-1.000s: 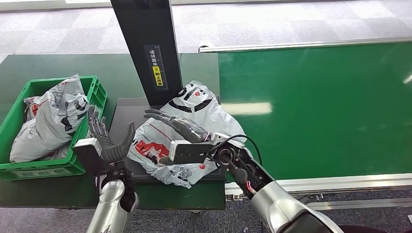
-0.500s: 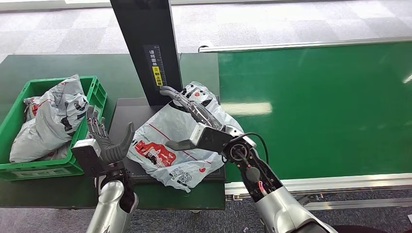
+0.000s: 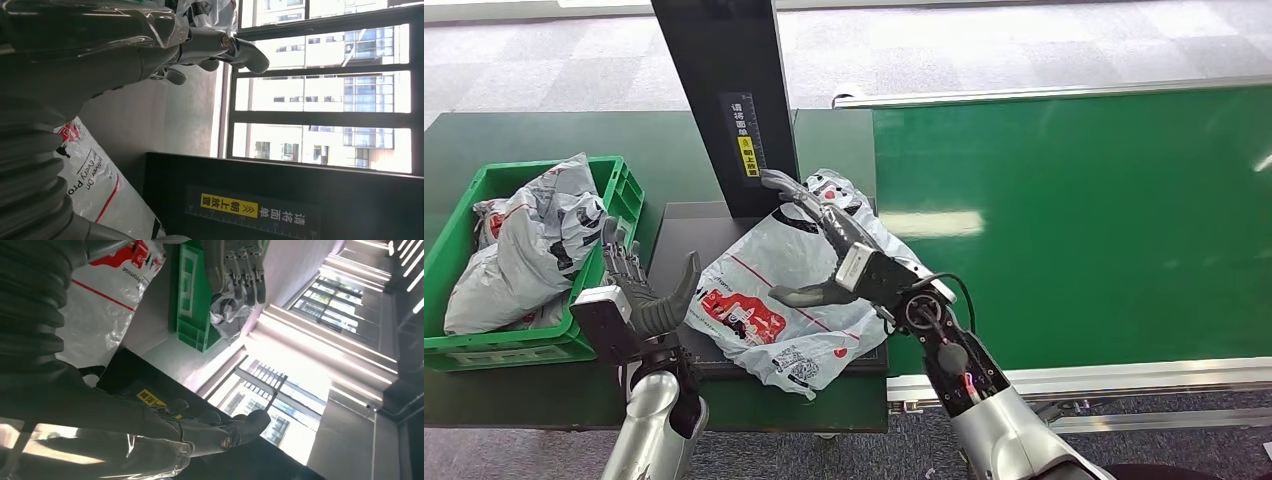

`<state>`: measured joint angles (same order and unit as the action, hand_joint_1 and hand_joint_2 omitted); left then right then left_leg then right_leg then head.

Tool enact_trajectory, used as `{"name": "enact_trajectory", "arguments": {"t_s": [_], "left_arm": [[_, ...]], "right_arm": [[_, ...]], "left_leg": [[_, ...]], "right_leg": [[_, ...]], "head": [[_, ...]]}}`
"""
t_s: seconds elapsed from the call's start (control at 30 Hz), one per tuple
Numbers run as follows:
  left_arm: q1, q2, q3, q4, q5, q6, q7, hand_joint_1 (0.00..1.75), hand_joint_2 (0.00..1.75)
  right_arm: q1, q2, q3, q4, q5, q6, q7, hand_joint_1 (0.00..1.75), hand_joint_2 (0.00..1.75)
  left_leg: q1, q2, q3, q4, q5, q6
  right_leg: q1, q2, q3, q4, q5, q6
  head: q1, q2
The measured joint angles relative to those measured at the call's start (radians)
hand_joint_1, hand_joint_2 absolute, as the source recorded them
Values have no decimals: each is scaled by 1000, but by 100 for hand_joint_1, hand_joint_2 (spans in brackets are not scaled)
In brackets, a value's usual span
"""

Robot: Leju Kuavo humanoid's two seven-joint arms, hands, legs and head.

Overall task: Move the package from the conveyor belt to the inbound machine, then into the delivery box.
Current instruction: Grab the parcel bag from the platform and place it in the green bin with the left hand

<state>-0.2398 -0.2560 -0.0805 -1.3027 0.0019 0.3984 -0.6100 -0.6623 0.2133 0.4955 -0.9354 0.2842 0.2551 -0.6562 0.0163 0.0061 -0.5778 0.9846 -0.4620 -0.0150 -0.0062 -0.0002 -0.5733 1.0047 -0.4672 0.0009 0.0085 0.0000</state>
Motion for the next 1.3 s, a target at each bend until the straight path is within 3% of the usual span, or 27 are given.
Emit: {"name": "enact_trajectory", "arguments": {"t_s": [0.1, 0.2, 0.23, 0.3, 0.4, 0.57, 0.77, 0.97, 1.17, 1.23, 1.3], "left_arm": [[2, 0, 0, 0, 1, 2, 0, 0, 175], [5, 0, 1, 0, 7, 7, 0, 0, 175], [7, 0, 1, 0, 8, 10, 0, 0, 175], [14, 0, 4, 0, 14, 6, 9, 0, 175], [32, 1, 8, -2, 32, -44, 41, 0, 175], [45, 1, 8, 0, 29, -127, 73, 0, 175], [50, 1, 8, 0, 7, -163, 99, 0, 175], [51, 1, 8, -1, 0, -170, 106, 0, 175], [51, 4, 8, -1, -30, -170, 121, 0, 175], [51, 6, 5, -1, -95, -120, 116, 0, 175], [51, 10, -11, -4, -249, -8, 98, 0, 175]], "right_arm": [[5, 6, -46, -9, -188, 76, 92, 0, 175], [1, 22, -148, 16, -560, 187, 295, 0, 175], [-3, 25, -181, 34, -661, 192, 348, 0, 175], [-6, 27, -214, 64, -738, 114, 396, 0, 175], [0, 26, -218, 78, -640, -72, 385, 0, 175], [30, 2, -224, 55, -498, -298, 337, 0, 175], [50, -50, -228, 18, -170, -563, 365, 0, 175], [53, -80, -226, 12, -87, -607, 405, 0, 175], [53, -110, -220, 16, 194, -617, 562, 0, 175], [53, -114, -221, 19, 238, -591, 577, 0, 175], [53, -115, -222, 22, 275, -561, 584, 0, 175]], "left_leg": [[0, 0, 0, 0, 0, 0], [0, -1, 0, 0, 0, 0], [0, -1, 0, 0, 0, 0], [0, 0, 0, 0, 0, 0], [0, 0, -1, 0, 0, 0], [0, 0, -2, 0, 0, 0], [0, -1, -2, 0, 0, 0], [0, 0, -2, 0, 0, 0], [0, 0, -2, 0, 0, 0], [0, 0, -2, 0, 0, 0], [0, -1, -2, 0, 0, 0]], "right_leg": [[0, 0, 0, 0, 0, 0], [0, 0, 0, 0, 0, 0], [0, 0, 0, 0, 0, 0], [0, 0, 0, 0, 0, 0], [0, 0, -1, 0, 0, 0], [0, 0, -2, 0, 0, 0], [0, 0, -1, 0, 0, 0], [0, 0, -1, 0, 0, 0], [0, 0, -1, 0, 0, 0], [0, 0, -2, 0, 0, 0], [0, 0, -2, 0, 0, 0]], "head": [[0, 0], [0, 0], [0, 0], [0, 0], [0, 0], [0, 0], [0, 0], [0, 0], [0, 0], [0, 0], [0, 0]]}}
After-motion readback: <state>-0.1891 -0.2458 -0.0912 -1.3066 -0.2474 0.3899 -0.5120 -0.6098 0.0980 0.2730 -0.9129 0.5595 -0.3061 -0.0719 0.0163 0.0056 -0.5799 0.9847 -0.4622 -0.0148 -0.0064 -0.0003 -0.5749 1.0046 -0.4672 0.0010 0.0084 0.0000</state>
